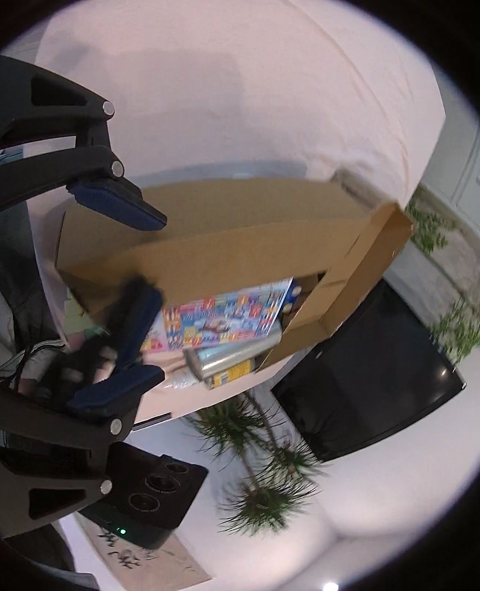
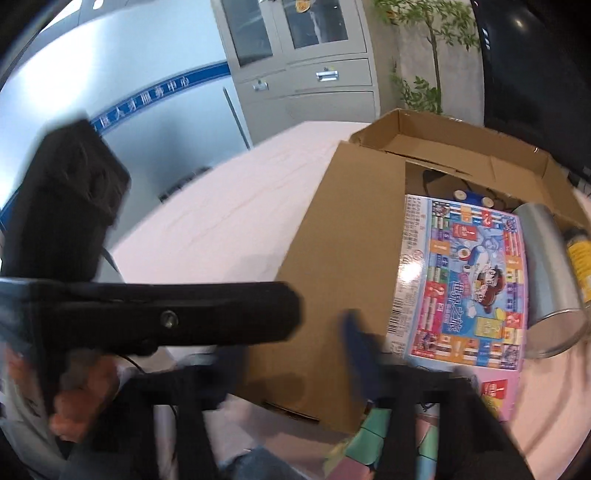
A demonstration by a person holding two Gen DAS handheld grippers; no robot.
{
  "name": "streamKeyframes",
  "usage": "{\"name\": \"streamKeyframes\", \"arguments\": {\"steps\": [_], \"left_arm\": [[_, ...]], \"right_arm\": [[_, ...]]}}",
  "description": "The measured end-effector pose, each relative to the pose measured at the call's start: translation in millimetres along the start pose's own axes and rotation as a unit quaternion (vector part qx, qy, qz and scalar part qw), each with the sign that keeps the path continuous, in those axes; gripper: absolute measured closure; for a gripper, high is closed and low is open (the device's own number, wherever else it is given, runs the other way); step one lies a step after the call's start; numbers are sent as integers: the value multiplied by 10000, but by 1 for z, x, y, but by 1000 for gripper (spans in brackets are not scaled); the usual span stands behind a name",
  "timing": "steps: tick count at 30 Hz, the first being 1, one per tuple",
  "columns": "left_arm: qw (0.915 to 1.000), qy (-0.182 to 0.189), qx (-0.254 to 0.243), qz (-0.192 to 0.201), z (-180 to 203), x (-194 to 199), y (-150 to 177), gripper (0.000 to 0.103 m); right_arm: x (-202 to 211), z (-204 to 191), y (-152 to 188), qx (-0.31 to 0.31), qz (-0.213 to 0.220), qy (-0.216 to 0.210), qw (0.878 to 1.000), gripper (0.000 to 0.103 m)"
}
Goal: Organize rigid objects
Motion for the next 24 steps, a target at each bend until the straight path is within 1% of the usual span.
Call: {"name": "streamKeyframes", "arguments": {"steps": [1,3,4,5,6,7,8,9,11,12,13,14,15,16,17,19,20,21,22,23,24], "left_arm": [[9998,-75,152,43,-11,4,-1,28],[9989,-191,411,130,-30,10,-2,28],[9981,-309,516,110,-40,10,-2,28],[9974,-364,620,68,-49,8,-1,28],[9971,-270,709,-24,-53,1,0,28],[9963,-214,810,-171,-56,-6,3,28],[9953,-182,897,-328,-59,-15,6,28],[9949,-47,891,-461,-57,-24,9,28],[9933,239,946,-615,-53,-36,13,28],[9934,315,864,-679,-53,-40,15,28],[9932,378,848,-700,-52,-43,15,28],[9935,362,826,-694,-52,-44,15,29],[9940,354,777,-685,-51,-44,15,29],[9949,290,704,-661,-51,-43,15,31],[9958,195,636,-629,-49,-39,13,31],[9977,59,499,-451,-44,-25,7,31],[9987,-1,400,-318,-39,-17,3,29],[9993,-37,319,-182,-29,-11,-2,30],[9998,-43,165,-59,-19,-4,-8,31],[10000,29,-34,64,-6,5,-14,34],[9997,105,-178,129,6,9,-16,35]], "right_arm": [[0,3,0,-115,-6,-46,9999,103],[-1,15,0,-490,-30,-285,9984,103],[0,19,-1,-455,-28,-200,9988,103],[1,22,-1,-373,4,-3,9993,95],[2,25,-1,-318,32,122,9994,69],[5,25,0,-291,40,148,9995,47],[7,26,0,-284,77,197,9994,2],[11,27,0,-237,180,279,9992,3],[13,18,4,90,149,412,9990,2],[10,16,6,258,88,505,9984,2],[5,15,10,291,-24,551,9981,2],[1,14,13,269,-123,549,9981,4],[-5,14,16,186,-200,420,9987,7],[-7,13,16,144,-198,308,9992,15],[-10,13,16,181,-235,302,9991,17],[-11,15,13,32,-135,116,9998,17],[-9,21,9,-298,-81,-184,9994,17],[-8,24,5,-528,-31,-417,9977,17],[-5,29,1,-756,33,-733,9944,17],[-3,33,-4,-888,118,-929,9916,16],[-2,35,-7,-900,163,-969,9911,14]]}}
Point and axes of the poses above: each gripper's, at about its wrist camera, not at the fingertips, and x roughly against the way its jaws point, z to its right, y to its underside, the point moved 8 cm from there along -x, roughly the way its jaws point, and after that the axes turned 5 degrees about z, right-handed, at the moved point
